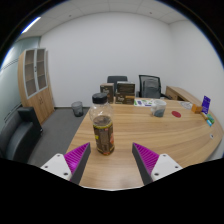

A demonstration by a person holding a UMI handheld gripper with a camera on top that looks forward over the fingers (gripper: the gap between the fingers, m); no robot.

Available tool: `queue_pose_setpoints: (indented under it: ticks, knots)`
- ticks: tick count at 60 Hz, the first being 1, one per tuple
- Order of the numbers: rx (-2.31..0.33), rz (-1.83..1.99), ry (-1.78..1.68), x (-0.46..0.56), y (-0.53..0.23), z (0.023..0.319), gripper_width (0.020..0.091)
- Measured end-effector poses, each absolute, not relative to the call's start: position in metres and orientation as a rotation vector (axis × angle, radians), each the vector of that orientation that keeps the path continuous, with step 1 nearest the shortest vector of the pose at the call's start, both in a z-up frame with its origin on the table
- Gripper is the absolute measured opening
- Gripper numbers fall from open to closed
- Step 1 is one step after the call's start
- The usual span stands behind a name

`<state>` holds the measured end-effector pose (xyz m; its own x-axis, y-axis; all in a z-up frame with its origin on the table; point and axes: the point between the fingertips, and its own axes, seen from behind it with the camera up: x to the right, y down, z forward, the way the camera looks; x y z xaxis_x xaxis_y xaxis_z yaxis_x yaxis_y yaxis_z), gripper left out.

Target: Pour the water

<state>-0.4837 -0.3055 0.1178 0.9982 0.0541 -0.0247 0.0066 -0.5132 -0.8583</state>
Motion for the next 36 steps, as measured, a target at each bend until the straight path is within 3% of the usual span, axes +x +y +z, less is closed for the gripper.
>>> queue_pose_setpoints:
  ticks: [11, 17, 20, 25, 30, 36]
  knots:
    - [-2.026, 0.056, -0.028, -0.518, -0.232, 0.102, 0.0857]
    - [-1.988, 0.044, -0.018, -0.523, -0.204, 0.090, 0.0815]
    - [-1.982, 0.040, -0.017, -0.524, -0.193, 0.083, 0.0747]
    - [-1.959, 0.018, 0.006, -0.518, -0.185, 0.082, 0.0547]
    - [-1.933, 0.028, -0.019, -0.520, -0.178, 0.081, 0.0521]
    - [-1.916, 0.053, -0.022, -0.522, -0.177, 0.083, 0.0426]
